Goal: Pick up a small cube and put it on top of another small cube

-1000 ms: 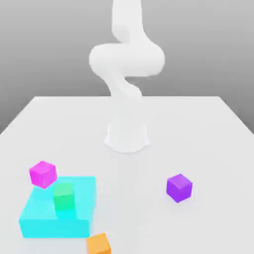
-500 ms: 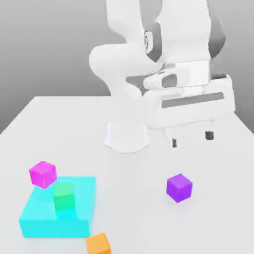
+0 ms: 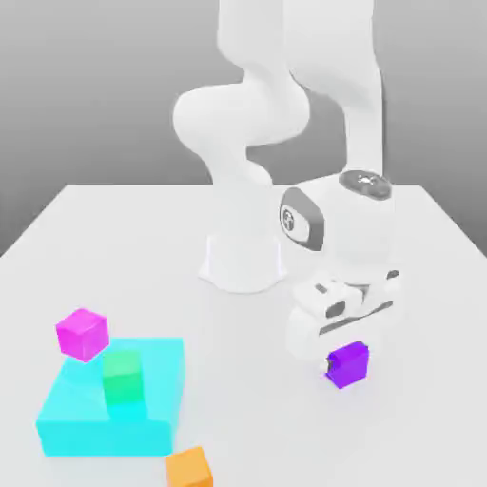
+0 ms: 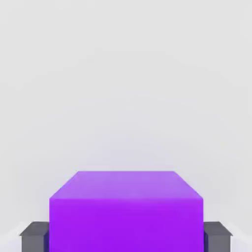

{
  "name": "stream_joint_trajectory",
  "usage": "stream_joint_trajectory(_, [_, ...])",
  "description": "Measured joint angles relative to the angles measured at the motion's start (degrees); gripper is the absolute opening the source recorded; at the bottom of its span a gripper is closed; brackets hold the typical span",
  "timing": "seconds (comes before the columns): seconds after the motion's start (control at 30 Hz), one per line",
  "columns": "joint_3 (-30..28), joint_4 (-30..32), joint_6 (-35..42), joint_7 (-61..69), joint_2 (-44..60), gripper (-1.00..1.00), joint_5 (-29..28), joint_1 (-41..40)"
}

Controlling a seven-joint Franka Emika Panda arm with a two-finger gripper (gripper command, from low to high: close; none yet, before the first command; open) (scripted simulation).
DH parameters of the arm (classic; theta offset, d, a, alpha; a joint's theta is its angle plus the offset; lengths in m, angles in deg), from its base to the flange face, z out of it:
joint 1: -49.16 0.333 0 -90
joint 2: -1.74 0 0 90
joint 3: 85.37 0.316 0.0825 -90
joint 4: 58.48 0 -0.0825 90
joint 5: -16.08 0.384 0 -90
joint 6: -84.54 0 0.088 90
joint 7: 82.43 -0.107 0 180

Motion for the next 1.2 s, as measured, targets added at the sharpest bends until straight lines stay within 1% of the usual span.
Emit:
stream_joint_trajectory(0.1, [-0.14,-0.01,-0.05,-0.12,0.06,-1.0,-0.18,0.07])
stream_joint_trajectory(0.23, [2.96,1.19,5.71,2.62,-6.91,-1.0,3.36,-2.17])
stream_joint_trajectory(0.37, [3.59,2.53,12.43,5.1,-14.96,-1.0,7.0,-1.83])
stream_joint_trajectory(0.57, [-2.64,-2.64,21.09,5.5,-18.5,-1.0,6.14,-9.98])
stream_joint_trajectory(0.97, [-18.22,-15.26,37.99,5.06,-23.09,-1.0,2.21,-26.92])
stream_joint_trajectory(1.03, [-19.41,-15.6,36.21,5.85,-20.91,-1.0,3.07,-27.74])
stream_joint_trajectory(1.13, [-20.14,-14.73,29.96,7.8,-15.3,-1.0,5.65,-27.39])
stream_joint_trajectory(1.17, [-20.21,-14.52,28.63,8.19,-14.13,1.0,6.21,-27.3])
stream_joint_trajectory(1.2, [-20.21,-14.52,28.63,8.19,-14.13,1.0,6.21,-27.27])
